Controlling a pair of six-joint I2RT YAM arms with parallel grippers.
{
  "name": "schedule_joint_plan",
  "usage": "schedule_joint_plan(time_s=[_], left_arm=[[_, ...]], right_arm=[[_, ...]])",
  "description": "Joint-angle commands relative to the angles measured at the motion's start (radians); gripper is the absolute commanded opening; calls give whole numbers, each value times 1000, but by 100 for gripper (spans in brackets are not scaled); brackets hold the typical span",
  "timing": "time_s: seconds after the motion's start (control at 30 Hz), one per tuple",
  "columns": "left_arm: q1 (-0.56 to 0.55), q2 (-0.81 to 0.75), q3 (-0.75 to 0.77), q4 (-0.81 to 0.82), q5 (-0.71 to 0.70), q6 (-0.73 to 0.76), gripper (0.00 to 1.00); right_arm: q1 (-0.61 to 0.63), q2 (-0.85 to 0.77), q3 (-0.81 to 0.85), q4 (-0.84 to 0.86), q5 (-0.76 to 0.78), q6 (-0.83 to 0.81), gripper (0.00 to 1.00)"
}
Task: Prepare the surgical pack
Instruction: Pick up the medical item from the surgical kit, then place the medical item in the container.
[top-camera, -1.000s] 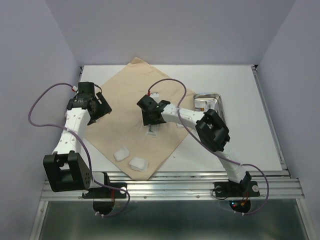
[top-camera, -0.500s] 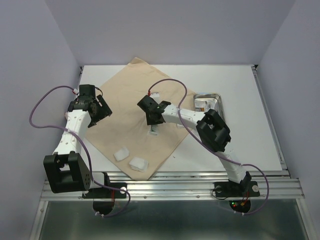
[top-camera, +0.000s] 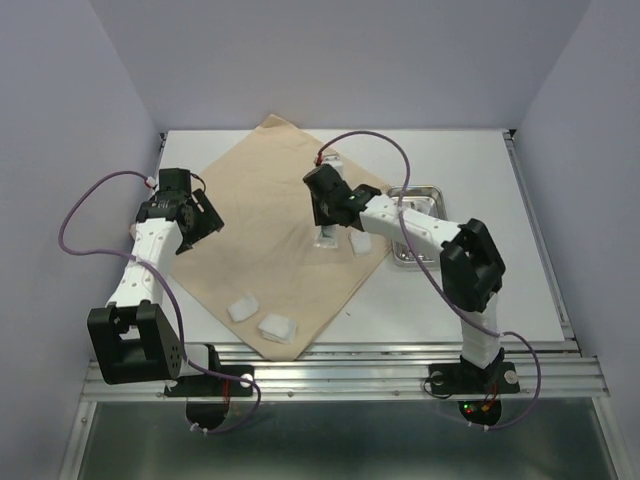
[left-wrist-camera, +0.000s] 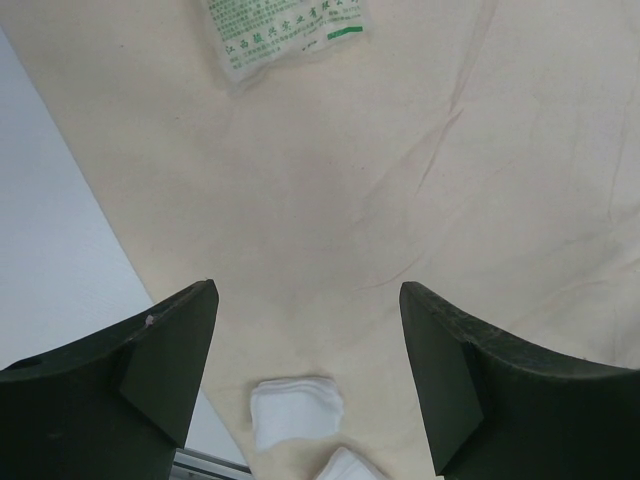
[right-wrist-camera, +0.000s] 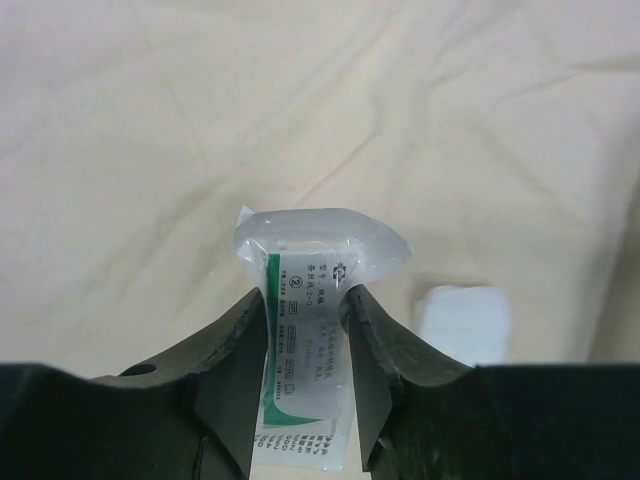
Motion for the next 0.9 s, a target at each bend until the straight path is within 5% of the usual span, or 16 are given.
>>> schedule_joint_plan(time_s=[0.0,0.37,0.87], left_arm=[[0,12,46,14,-11,-8,85],[-2,49,80,22,7,-29,85],[-2,30,66,14,1,-46,84]], right_arm=[[-125,-175,-95,133,-18,-147,39],[-469,-373,-325,206,-116,-347,43],[-504,-208,-388,346,-106,-448,46]])
